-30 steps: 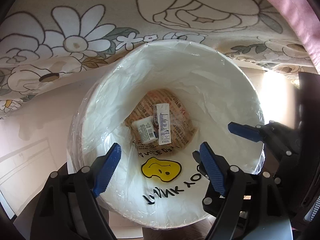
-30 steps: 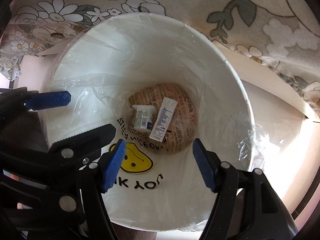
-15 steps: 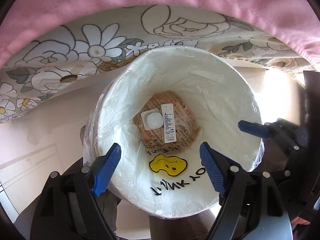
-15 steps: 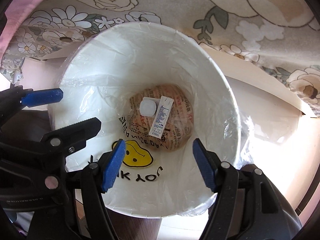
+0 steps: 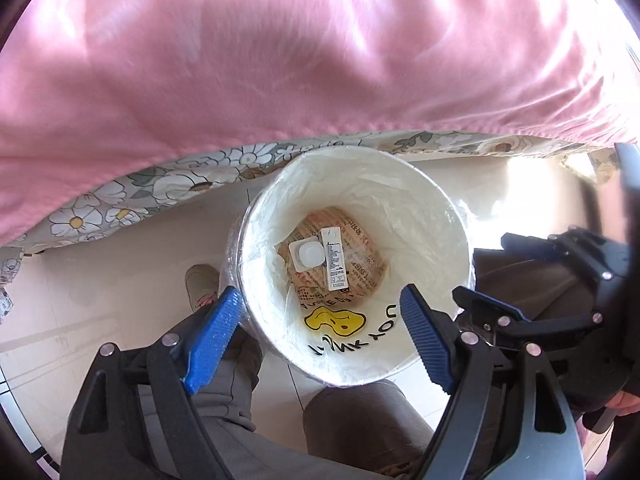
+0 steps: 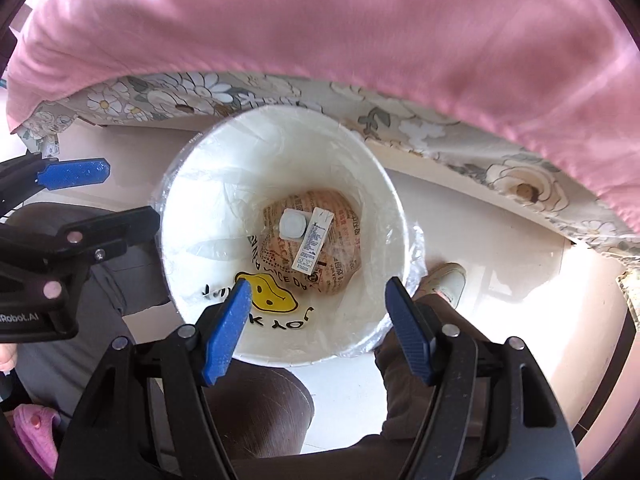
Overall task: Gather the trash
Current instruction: 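Move both tools back over the bed toward the remaining items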
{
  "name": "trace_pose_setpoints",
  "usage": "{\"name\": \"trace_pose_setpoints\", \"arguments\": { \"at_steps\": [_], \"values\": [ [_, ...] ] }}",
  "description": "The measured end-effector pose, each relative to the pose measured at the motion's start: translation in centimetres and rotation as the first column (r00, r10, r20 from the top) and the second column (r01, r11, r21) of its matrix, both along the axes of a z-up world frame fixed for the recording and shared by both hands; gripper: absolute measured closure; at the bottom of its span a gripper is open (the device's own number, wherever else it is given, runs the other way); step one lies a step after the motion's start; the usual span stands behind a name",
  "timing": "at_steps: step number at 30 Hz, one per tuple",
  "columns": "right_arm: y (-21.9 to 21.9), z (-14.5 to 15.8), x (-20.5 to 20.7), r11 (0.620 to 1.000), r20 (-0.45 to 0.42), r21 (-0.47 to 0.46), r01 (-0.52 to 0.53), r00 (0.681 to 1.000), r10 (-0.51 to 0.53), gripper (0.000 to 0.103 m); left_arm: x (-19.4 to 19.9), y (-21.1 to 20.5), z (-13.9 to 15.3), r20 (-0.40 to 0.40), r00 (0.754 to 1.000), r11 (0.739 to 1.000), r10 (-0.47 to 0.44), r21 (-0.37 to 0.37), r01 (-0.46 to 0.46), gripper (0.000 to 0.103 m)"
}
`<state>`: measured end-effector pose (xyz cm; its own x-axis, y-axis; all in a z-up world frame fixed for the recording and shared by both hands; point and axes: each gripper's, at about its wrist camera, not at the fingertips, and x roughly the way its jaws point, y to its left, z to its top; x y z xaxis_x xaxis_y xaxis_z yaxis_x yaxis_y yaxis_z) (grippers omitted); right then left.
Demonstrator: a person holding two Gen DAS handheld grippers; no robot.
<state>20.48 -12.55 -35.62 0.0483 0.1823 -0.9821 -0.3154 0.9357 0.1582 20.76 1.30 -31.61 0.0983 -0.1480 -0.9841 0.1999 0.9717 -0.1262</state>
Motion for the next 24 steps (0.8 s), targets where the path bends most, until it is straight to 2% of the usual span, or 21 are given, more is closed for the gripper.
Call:
{"name": "trace_pose_setpoints", "arguments": {
  "at_steps": [4, 12, 16, 24],
  "values": [
    [-1.0, 5.0, -0.2, 1.0, 0.078, 0.008, -0.016, 0.997, 0.016, 0.034, -0.4, 0.4, 3.5, 0.061, 0.998, 1.0, -0.006, 0.012, 0.005, 0.017],
    [-2.6, 13.1, -0.3, 0.999, 0.208, -0.037, -0.039, 0.977, 0.046, 0.031, 0.6, 1.6, 11.1, 0.153, 0.988, 1.0, 0.018, 0.004, -0.019, 0.016],
    [-3.3, 17.5, 0.2, 0.996, 0.278, -0.072, -0.043, 0.959, 0.062, 0.028, 1.7, 2.2, 14.8, 0.219, 0.975, 0.999, 0.025, 0.027, -0.032, 0.014],
    [-4.6, 24.1, 1.9, 0.996, 0.375, -0.08, -0.045, 0.924, 0.072, 0.027, 5.3, 3.2, 20.7, 0.303, 0.952, 0.998, 0.037, 0.039, -0.051, 0.011]
  ]
}}
